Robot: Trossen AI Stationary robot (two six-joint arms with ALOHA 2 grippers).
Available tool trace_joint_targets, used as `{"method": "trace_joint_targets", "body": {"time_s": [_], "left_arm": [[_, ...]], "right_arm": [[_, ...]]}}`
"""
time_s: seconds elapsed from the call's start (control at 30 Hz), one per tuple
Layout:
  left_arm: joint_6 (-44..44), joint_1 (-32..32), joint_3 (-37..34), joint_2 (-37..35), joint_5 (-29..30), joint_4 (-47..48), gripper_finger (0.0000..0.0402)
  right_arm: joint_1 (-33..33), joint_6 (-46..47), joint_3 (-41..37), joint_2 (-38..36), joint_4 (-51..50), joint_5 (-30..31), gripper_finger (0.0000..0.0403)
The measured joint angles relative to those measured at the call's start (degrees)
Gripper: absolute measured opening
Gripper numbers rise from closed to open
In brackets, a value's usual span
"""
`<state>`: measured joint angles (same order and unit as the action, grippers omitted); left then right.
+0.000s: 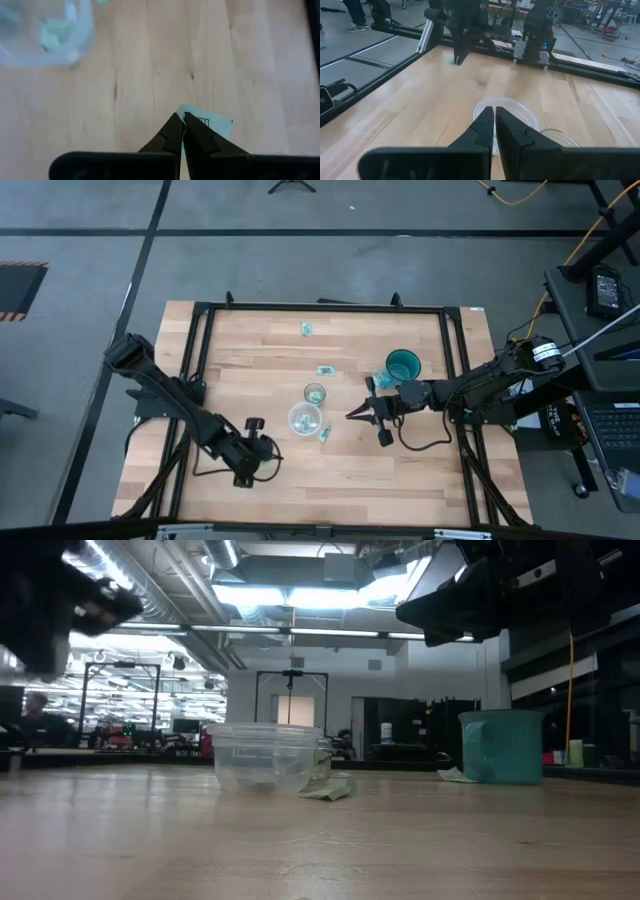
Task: Pick and place items into bin
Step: Put the transparent stevia packet into the transparent bin
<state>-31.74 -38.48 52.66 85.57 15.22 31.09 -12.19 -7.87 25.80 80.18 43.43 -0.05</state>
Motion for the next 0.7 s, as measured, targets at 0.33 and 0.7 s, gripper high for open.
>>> {"method": "trace_joint_targets", "body": {"time_s": [0.33,0.7], "left_arm": [[6.0,1.3,-3.3,-9.6,4.2,-1.3,0.0002],[16.2,8.1,-15.0,-21.1,4.8,-15.1,0.0002]], "right_arm": [[0.2,-1.5,0.0,0.0,-0.1,0.0,0.0024],[1.5,0.2,0.0,0.0,-3.3,0.0,0.0023]]}}
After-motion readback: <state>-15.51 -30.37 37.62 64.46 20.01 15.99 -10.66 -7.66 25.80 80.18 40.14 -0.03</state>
